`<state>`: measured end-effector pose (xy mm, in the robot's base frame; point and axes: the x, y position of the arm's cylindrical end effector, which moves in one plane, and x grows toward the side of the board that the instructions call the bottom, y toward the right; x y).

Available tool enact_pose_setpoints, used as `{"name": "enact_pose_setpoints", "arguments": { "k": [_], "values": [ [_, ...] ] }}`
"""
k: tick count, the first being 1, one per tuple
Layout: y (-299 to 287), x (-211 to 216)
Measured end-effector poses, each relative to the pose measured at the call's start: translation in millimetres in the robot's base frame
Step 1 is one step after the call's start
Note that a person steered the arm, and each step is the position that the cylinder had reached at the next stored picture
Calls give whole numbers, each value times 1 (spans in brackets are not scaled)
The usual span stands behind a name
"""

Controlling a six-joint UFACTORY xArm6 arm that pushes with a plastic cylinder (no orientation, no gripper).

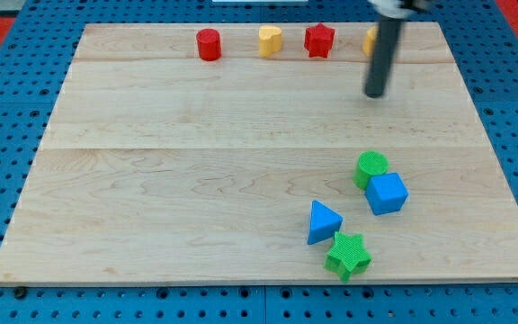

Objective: Place the blue cube horizontally left to the green circle

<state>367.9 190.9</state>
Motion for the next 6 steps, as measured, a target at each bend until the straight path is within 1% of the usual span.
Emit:
{"name": "enact_pose_setpoints", "arguments": {
  "k": [1,4,5,6],
  "values": [
    [27,65],
    [-13,167],
    [-54,168],
    [-81,138]
  ]
}}
